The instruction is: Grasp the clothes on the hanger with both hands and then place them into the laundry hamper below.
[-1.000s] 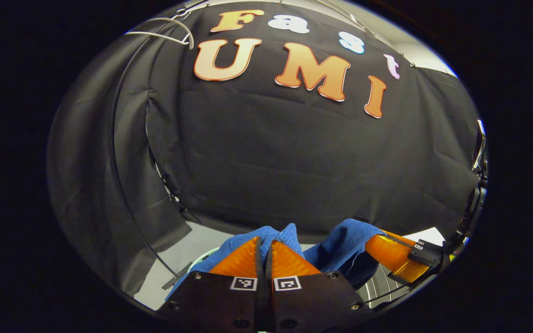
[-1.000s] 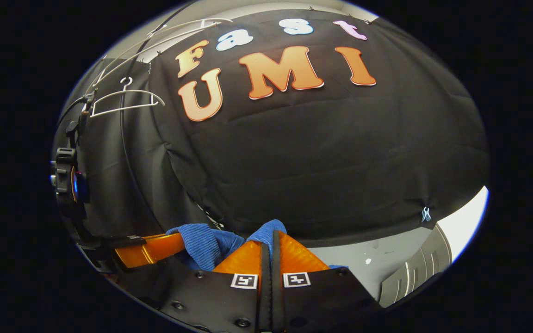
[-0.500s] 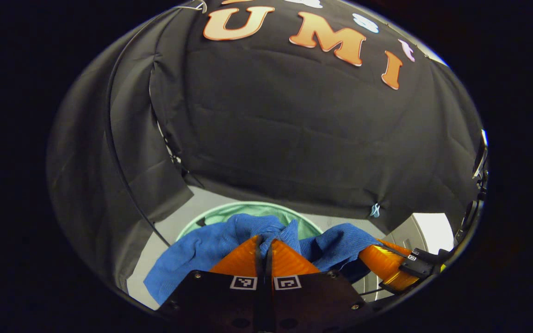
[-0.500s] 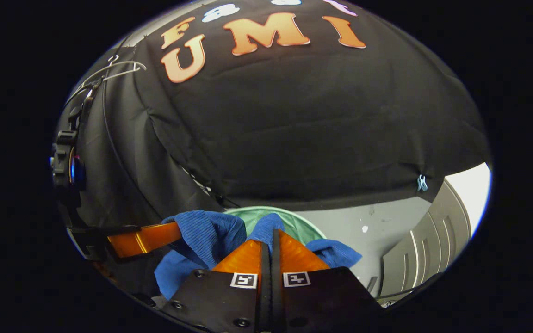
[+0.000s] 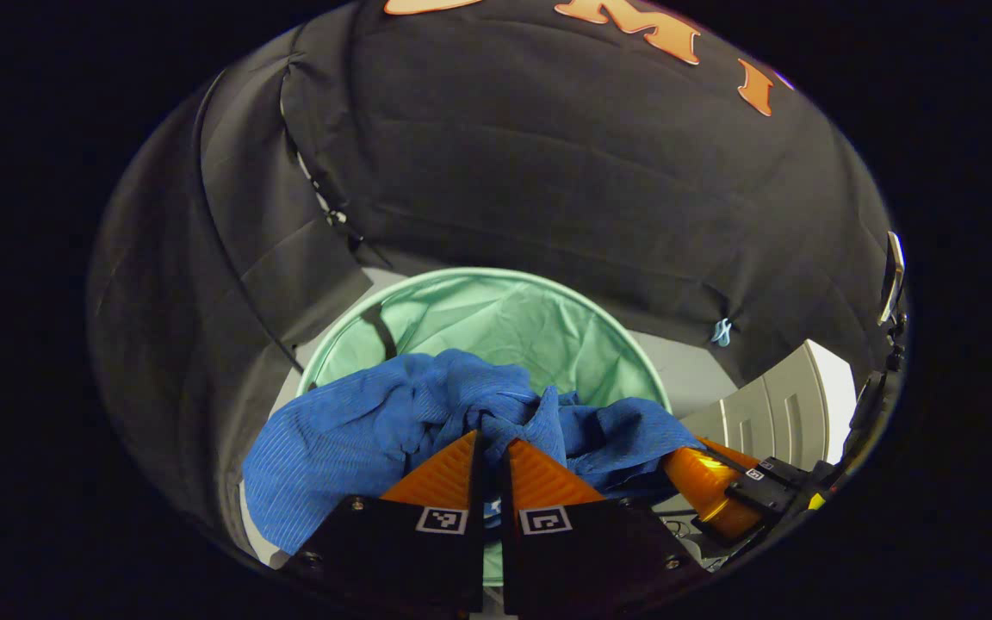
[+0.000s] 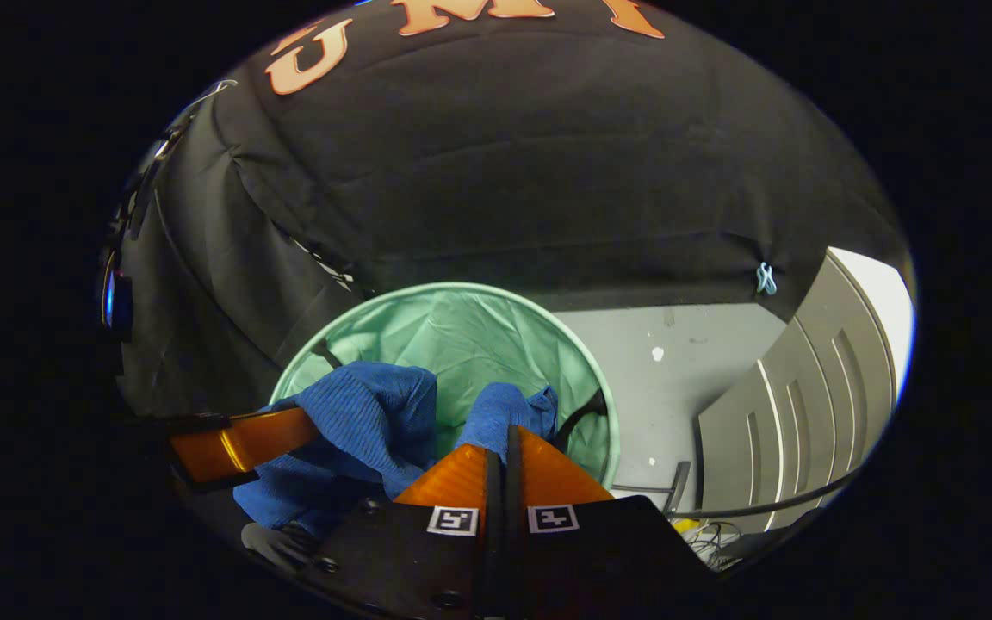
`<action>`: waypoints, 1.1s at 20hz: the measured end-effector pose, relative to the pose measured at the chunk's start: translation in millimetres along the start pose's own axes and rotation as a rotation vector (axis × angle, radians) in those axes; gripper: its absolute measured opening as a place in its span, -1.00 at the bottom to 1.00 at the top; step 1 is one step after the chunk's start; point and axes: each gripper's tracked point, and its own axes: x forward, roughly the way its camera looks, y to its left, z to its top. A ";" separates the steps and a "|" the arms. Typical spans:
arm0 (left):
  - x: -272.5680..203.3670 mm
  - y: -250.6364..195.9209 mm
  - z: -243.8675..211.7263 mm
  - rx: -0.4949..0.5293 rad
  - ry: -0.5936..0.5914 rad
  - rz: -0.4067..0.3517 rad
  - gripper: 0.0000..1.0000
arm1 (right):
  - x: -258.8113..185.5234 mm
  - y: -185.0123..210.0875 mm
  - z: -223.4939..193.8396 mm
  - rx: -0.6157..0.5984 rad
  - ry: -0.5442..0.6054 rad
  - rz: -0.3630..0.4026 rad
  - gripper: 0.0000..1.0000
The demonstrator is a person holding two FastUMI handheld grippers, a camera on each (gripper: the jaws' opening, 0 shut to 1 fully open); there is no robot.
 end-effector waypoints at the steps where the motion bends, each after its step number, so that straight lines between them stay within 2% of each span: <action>1: 0.8 4.3 -5.8 0.003 0.014 0.011 -0.81 | 2.2 -2.9 -6.4 0.007 0.021 -0.010 -0.84; 6: 1.8 4.3 -32.5 0.004 0.095 0.026 -0.68 | 17.1 -3.5 -33.1 -0.003 0.116 -0.034 -0.82; 7: 1.8 3.8 -37.8 0.006 0.107 0.030 -0.78 | 17.5 0.6 -37.9 -0.004 0.134 -0.029 -0.80; 8: 3.4 3.4 -40.2 0.006 0.114 0.024 -0.51 | 17.8 4.7 -41.5 -0.002 0.150 -0.025 -0.81; 9: 4.8 2.9 -40.6 0.013 0.116 0.029 -0.55 | 17.5 7.0 -47.5 -0.002 0.164 -0.022 -0.81; 11: -1.2 1.2 -36.4 0.031 0.113 0.031 -0.50 | 16.0 11.2 -55.5 -0.007 0.188 -0.012 -0.81; 12: -2.6 2.2 -36.9 0.038 0.111 0.033 -0.47 | 15.5 13.8 -56.7 -0.007 0.191 -0.005 -0.39; 13: -3.3 1.4 -37.0 0.039 0.112 0.027 -0.29 | 15.0 14.6 -57.7 -0.006 0.191 -0.006 -0.57; 15: -10.0 -1.0 -41.8 0.032 0.120 0.023 0.19 | 13.1 13.8 -55.8 -0.015 0.185 -0.013 -0.62; 16: -7.4 0.2 -41.9 0.019 0.120 0.020 0.46 | 12.5 13.8 -53.7 -0.023 0.182 -0.014 -0.51; 17: -10.0 1.8 -42.2 0.010 0.121 0.025 0.40 | 10.9 14.3 -52.5 -0.025 0.177 -0.018 -0.47; 18: -12.9 6.1 -43.2 0.006 0.121 0.031 0.53 | 9.2 14.7 -50.7 -0.020 0.174 -0.020 -0.47; 19: -16.6 7.7 -43.9 0.002 0.121 0.033 0.53 | 6.5 13.5 -50.3 -0.014 0.173 -0.021 -0.43; 20: -20.5 8.6 -46.6 -0.007 0.119 0.040 0.58 | 3.8 10.6 -49.3 -0.009 0.171 -0.028 -0.31; 21: -24.7 11.0 -46.6 -0.022 0.116 0.046 0.65 | 0.7 11.7 -47.7 -0.004 0.162 -0.029 0.02; 22: -28.4 16.6 -45.8 -0.031 0.116 0.048 0.82 | -1.4 13.3 -44.6 -0.001 0.155 -0.030 0.12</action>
